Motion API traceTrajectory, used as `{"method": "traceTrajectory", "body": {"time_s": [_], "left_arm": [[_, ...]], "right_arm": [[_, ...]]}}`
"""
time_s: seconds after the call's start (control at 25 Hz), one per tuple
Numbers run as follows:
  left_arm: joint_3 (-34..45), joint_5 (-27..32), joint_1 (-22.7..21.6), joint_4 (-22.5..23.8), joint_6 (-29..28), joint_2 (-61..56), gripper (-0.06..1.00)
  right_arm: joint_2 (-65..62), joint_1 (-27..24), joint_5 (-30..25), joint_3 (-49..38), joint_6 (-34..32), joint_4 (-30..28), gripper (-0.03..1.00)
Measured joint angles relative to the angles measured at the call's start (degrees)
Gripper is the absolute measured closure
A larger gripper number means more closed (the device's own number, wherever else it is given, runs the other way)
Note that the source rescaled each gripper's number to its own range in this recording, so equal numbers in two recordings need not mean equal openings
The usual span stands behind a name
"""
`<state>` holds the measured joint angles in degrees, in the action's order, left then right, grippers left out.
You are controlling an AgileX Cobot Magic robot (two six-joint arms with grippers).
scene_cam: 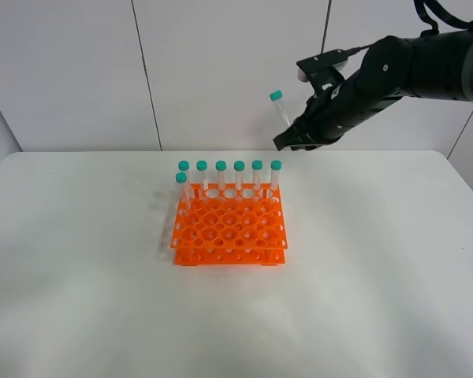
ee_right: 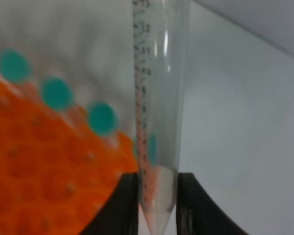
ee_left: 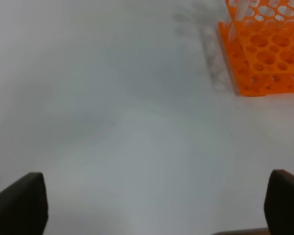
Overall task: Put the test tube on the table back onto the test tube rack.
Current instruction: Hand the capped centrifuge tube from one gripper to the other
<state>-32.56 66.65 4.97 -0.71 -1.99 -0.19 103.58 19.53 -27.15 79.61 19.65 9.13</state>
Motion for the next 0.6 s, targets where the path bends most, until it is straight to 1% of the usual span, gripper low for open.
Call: {"method": "traceTrajectory", "body": {"time_s": [0.12,0.24,0.32,0.44,0.52,0.6], "left_arm": [[0.00,0.00,0.00,0.00,0.00,0.00,-0.06],[0.00,0.00,0.00,0.00,0.00,0.00,-0.06],[0.00,0.00,0.00,0.00,0.00,0.00,-0.06],[0.00,0.00,0.00,0.00,0.00,0.00,-0.06],[0.00,0.00,0.00,0.00,0.00,0.00,-0.06],[0.00,0.00,0.00,0.00,0.00,0.00,-0.06]], "right_arm": [[-1.46,2.06,1.60,0.06,5.81,8.74,0.97],[-2.66,2.39,2.27,0.06,10.46,14.69,0.97],[-3.32,2.39,2.28,0.06,12.75,15.67,0.97],[-4.35,2.55,2.07,0.06,13.77,15.83,0.97],[-4.85,3.52,2.80,0.06,14.03,14.50,0.97],[-5.14,5.52,3.93,0.06,14.13,12.16,0.97]]}}
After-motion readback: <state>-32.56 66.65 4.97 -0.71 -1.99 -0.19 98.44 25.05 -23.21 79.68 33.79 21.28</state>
